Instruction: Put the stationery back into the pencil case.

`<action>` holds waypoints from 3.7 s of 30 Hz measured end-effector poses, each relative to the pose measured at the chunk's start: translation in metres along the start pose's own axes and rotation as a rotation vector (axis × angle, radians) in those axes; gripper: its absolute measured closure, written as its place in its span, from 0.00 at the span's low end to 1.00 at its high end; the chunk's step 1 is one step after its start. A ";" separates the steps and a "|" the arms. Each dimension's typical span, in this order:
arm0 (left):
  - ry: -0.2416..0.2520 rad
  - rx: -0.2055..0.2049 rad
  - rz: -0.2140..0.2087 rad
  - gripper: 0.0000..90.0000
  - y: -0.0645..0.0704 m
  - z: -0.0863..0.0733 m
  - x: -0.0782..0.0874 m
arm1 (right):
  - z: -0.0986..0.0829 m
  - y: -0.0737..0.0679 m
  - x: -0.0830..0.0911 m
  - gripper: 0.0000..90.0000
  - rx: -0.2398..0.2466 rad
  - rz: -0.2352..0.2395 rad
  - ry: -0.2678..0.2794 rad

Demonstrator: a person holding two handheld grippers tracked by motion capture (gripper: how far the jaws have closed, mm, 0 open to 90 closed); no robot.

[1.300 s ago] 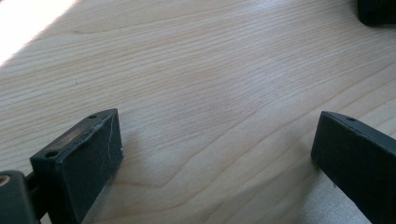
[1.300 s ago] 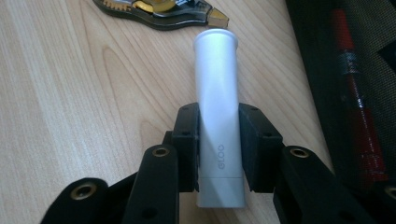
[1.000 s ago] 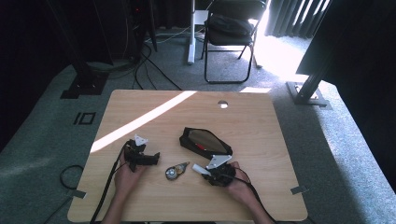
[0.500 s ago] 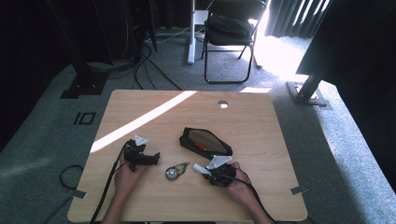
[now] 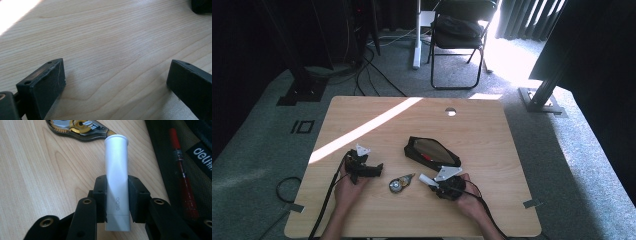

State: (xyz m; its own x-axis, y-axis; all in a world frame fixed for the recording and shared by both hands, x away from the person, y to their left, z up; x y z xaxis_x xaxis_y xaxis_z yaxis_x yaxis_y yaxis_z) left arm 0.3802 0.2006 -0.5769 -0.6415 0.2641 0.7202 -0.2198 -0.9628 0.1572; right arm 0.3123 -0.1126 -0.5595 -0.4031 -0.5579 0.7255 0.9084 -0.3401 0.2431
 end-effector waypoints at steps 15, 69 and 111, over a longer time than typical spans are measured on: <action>0.000 0.000 0.000 0.03 0.000 0.000 0.000 | 0.006 -0.001 0.009 0.79 0.008 -0.015 0.026; 0.000 0.000 0.000 0.03 0.000 0.000 0.000 | 0.027 -0.003 0.039 0.79 0.047 -0.073 0.101; 0.000 0.000 0.000 0.03 0.000 0.000 0.000 | 0.028 0.010 0.065 0.79 0.026 -0.155 0.149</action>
State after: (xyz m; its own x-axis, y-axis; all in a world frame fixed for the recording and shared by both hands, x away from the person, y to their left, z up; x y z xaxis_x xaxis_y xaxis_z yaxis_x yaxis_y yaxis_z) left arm 0.3802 0.2006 -0.5769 -0.6415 0.2641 0.7202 -0.2197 -0.9628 0.1573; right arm 0.2978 -0.1307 -0.4915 -0.5481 -0.6069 0.5756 0.8362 -0.4116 0.3623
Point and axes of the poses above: each handheld gripper's, and its own axes: x roughly backward along the jaws, z roughly out of its top, y roughly to its right, the point moved 3 cm from there along -x, roughly forward along the jaws, and after that the axes turned 15 degrees about x, right-handed, at the moved point
